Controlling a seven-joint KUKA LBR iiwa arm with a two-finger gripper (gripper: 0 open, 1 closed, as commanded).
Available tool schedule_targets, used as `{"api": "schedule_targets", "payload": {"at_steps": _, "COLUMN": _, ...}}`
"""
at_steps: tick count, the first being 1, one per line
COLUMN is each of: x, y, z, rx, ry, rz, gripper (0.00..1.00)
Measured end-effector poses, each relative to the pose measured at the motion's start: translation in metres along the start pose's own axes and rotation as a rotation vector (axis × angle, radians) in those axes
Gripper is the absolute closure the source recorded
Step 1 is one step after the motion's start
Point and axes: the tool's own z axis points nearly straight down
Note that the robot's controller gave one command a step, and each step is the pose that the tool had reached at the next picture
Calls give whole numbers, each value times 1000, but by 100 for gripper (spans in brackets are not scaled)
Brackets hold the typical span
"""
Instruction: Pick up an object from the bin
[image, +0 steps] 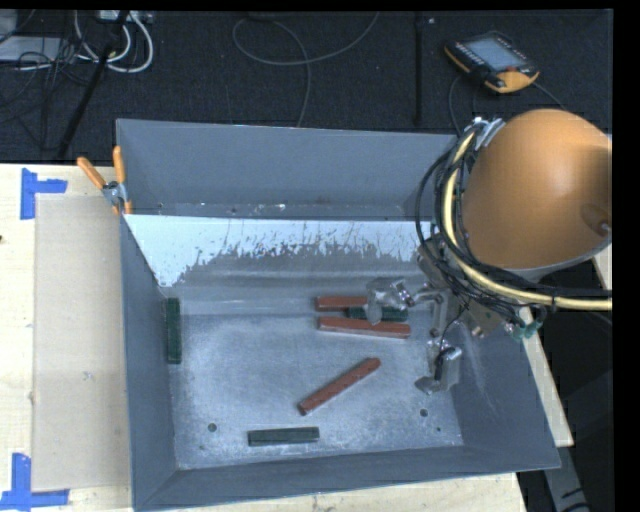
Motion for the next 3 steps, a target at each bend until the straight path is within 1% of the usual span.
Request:
{"api": "schedule_targets", "payload": {"at_steps": 1, "x": 0, "y": 0, "z": 0, "rx": 0, "ry": 0, "rz": 1, "gripper": 0}}
{"api": "schedule_targets", "payload": {"at_steps": 2, "x": -1, "y": 11, "z": 42, "rx": 3, "ry": -6, "rz": 10, "gripper": 0}}
{"api": "schedule_targets", "payload": {"at_steps": 3, "x": -2, "y": 15, "z": 58, "rx": 2, "ry": -3, "rz": 15, "gripper": 0}}
